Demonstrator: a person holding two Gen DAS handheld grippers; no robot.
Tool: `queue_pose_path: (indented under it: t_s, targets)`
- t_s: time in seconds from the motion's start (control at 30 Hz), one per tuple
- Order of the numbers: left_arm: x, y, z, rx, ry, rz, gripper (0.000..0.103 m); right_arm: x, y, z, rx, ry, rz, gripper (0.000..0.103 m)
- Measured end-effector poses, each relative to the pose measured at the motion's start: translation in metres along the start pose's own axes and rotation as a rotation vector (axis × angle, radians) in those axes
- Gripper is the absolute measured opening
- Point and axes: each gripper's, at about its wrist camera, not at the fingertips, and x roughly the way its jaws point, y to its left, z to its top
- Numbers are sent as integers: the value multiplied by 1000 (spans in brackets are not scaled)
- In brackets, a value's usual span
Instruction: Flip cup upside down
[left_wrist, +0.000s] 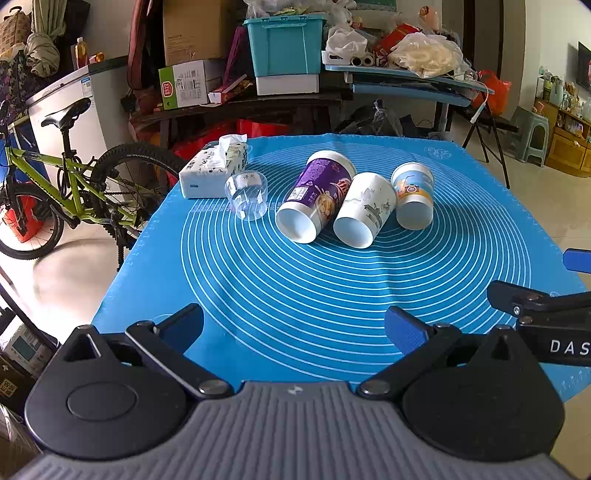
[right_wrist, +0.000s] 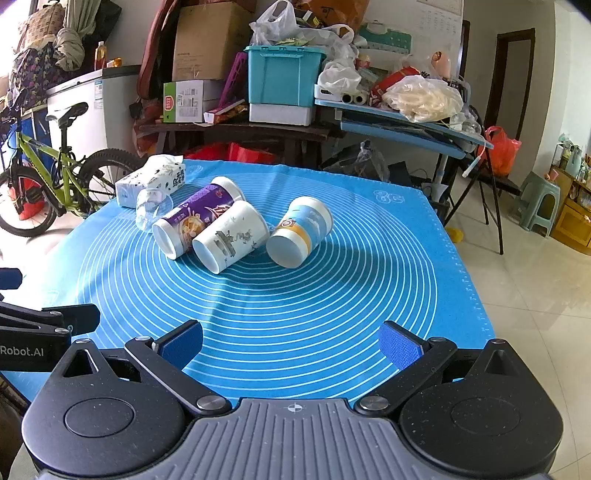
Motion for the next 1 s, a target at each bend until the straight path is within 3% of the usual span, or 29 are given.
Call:
queue_pose_path:
  t_s: [1.0]
  targets:
    - [0, -3, 1, 11, 6, -2, 102, 0, -2, -1, 0, 2, 1, 103]
